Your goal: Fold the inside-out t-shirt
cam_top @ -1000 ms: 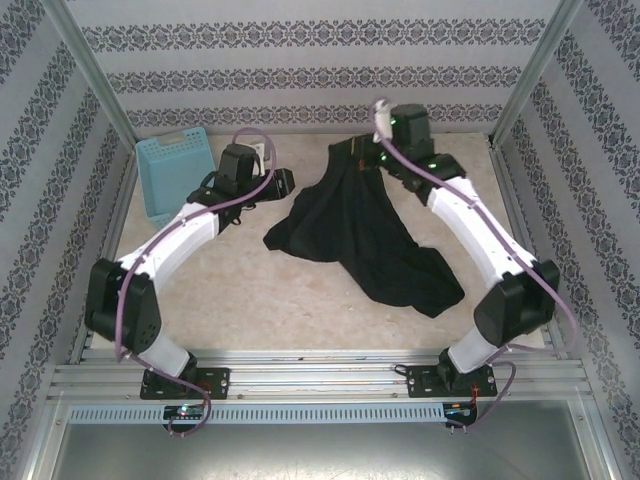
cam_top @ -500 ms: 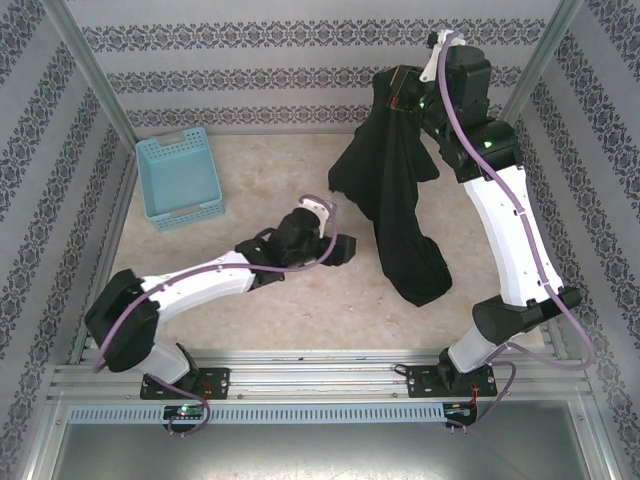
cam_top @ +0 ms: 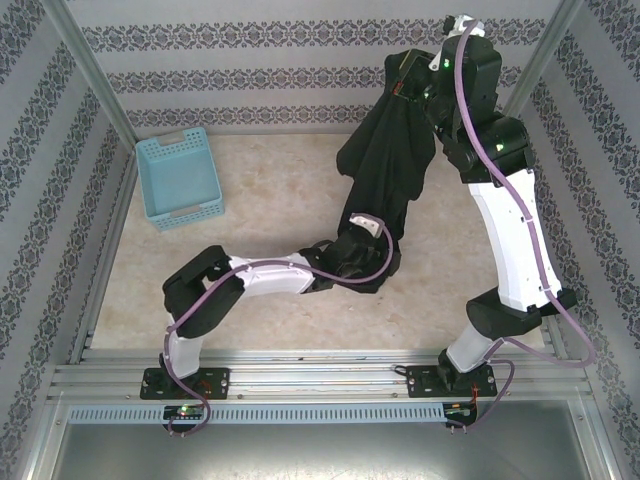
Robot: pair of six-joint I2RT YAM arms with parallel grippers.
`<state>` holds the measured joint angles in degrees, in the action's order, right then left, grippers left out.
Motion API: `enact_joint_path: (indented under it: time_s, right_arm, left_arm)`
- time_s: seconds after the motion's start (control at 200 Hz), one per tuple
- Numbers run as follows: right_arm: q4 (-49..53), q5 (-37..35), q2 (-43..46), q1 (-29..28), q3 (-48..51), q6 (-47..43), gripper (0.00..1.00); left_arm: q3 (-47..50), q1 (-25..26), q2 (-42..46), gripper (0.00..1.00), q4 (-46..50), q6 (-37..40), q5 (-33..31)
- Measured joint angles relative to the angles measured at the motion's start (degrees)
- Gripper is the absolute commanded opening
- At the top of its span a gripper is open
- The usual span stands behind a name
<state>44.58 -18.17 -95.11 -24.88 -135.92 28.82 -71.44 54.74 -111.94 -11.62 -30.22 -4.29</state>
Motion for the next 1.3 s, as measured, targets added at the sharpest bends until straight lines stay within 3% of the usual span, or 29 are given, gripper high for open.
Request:
enact_joint_path:
  time_s: [0.115,0.19,0.3,0.435,0.58,0.704,0.849,1.079,1.299]
  right_arm:
    - [1.2,-3.6,1.3,0.5,0.3,-0.1,0.0]
    - [2.2,-5.5,2.8,1.9,0.5,-0.2,0.0]
    - [3.4,-7.5,5.7,6.0,2.1,-0.2,0.0]
    - [3.9,-8.8,9.2,11.0,4.7,-0.2,0.0]
    - [3.8,-9.5,12.5,14.8,7.2,-0.2,0.0]
    - [2.9,-9.2,17.6,17.1,14.3,-0.2,0.0]
    - [0.1,-6.6,27.6,18.6,33.7,1.3,0.0]
    - [-2.0,1.6,39.3,24.3,66.2,7.2,0.0]
    - [-3.4,7.2,41.0,27.0,76.6,9.9,0.0]
  left_arm:
    - [1.2,-3.1,-0.3,0.38,0.6,-0.3,-1.4]
    - [3.7,-6.2,0.8,0.21,0.6,0.3,-1.8]
    - [9.2,-10.8,6.8,0.08,1.9,2.9,-2.8]
    - [10.9,-15.4,17.1,0.03,4.5,8.3,-3.8]
    - [10.0,-18.8,27.2,0.08,5.0,14.3,-4.6]
    - [7.9,-19.2,29.8,0.13,6.1,18.4,-4.6]
    - [9.6,-19.2,28.9,0.47,9.2,21.0,-2.5]
    - [16.3,-19.2,26.2,0.67,17.7,16.0,-1.4]
    - [16.6,-18.8,23.9,0.77,23.4,7.6,-0.5]
